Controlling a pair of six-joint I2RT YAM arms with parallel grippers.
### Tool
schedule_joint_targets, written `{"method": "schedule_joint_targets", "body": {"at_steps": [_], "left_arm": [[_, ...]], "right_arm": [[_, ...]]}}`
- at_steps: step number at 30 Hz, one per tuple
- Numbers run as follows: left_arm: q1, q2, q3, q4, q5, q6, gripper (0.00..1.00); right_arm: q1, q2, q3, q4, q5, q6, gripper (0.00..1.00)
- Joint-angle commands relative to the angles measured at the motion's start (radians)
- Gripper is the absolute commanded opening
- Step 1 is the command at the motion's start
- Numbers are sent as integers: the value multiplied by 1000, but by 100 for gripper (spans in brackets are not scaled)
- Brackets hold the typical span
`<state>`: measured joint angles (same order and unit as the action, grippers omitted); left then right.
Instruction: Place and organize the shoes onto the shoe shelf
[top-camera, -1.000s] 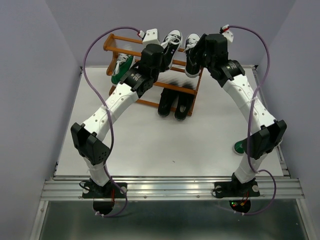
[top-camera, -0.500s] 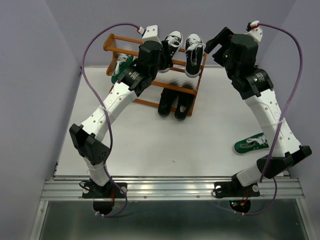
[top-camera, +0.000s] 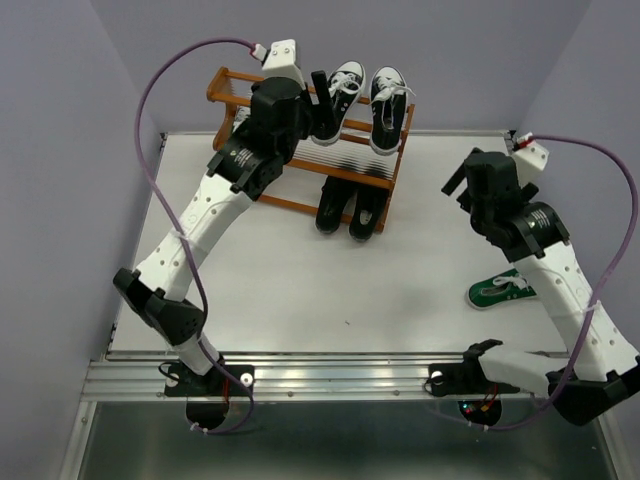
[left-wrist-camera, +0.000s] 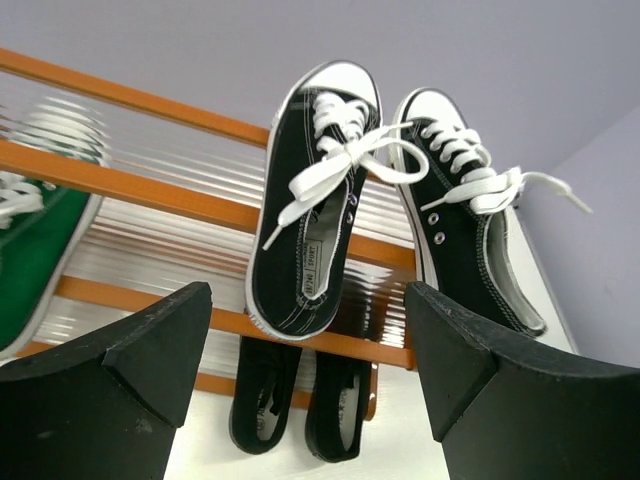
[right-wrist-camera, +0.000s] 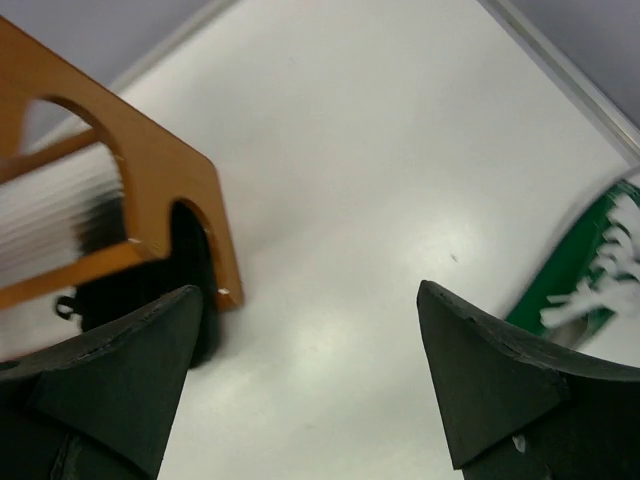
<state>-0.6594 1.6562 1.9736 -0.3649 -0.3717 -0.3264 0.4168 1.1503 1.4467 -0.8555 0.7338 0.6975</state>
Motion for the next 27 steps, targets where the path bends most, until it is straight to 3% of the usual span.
{"method": "schedule_joint_targets", "body": {"at_steps": [1,7,13,17,22,27], "left_arm": [[1,-156,-25,15,-56,39,89],[1,-283,-146,-11,-95,43,89],[1,-404,-341,-11,-53,0,89],[1,-438,-430,-11,-35,-31,89],[1,-444,-484,-16,-23,-43,89],[1,-452,-507,0,-12,-45,88]], "right_arm": [[-9,-66,-117,-224,-11,242,95],[-18,-47,-274,-362,-50,486,98],[-67,-70,-362,-401,-37,573,100],[-192,-83,-446,-349,-82,513,100],[-360,-80,-534,-168,-206,335,100],[-397,-8,-548,-90,-212,270,98]]}}
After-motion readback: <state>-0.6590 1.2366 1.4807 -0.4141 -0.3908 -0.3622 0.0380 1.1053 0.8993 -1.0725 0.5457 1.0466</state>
